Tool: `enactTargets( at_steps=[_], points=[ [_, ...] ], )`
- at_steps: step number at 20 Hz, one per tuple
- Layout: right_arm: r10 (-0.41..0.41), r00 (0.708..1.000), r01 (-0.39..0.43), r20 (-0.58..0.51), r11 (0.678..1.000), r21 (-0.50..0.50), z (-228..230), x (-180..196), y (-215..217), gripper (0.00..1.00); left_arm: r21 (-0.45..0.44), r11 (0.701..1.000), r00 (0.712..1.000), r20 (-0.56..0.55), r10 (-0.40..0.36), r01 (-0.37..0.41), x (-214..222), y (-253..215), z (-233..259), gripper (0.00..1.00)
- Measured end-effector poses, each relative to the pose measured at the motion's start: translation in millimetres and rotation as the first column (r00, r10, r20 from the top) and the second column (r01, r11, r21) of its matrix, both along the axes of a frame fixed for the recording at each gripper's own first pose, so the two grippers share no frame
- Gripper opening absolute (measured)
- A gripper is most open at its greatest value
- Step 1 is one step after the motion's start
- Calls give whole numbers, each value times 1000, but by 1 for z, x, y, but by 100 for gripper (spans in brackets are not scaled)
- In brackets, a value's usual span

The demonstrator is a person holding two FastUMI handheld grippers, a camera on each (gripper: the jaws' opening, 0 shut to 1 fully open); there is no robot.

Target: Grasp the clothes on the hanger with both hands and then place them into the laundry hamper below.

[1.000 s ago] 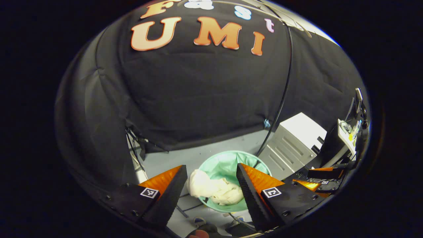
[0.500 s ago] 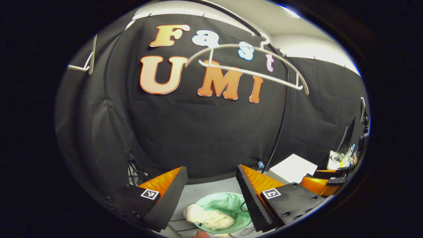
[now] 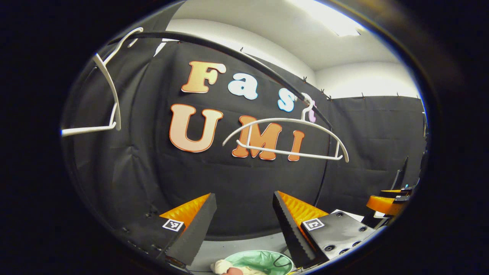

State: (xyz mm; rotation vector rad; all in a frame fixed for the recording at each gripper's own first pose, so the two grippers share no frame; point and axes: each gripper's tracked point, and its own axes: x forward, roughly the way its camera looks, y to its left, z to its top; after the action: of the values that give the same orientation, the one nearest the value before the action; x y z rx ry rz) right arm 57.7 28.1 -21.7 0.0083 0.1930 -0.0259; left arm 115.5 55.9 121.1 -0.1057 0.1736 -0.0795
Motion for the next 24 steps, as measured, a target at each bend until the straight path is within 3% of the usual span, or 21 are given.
enactTargets(
  at_steps=[1,4,7,9,16,24],
  points=[
    [-3,1000,3,26,1000,-1,7,0,-2,93,6,1000,1000,20,8,-9,1,3,4,94],
    [-9,997,10,79,1000,-12,20,1,-7,93,26,999,997,72,31,-33,9,8,13,100],
    [-48,988,53,147,998,-28,39,-5,-24,93,2,999,993,111,46,-47,7,10,22,94],
    [-69,980,77,189,996,-35,50,-7,-32,93,-9,998,989,137,61,-60,7,13,28,97],
    [-78,976,92,202,994,-64,52,-2,-41,93,-1,998,983,169,68,-69,6,15,36,94],
    [-85,968,105,236,992,-74,64,-7,-51,93,2,998,984,171,54,-55,6,12,37,97]
  ],
)
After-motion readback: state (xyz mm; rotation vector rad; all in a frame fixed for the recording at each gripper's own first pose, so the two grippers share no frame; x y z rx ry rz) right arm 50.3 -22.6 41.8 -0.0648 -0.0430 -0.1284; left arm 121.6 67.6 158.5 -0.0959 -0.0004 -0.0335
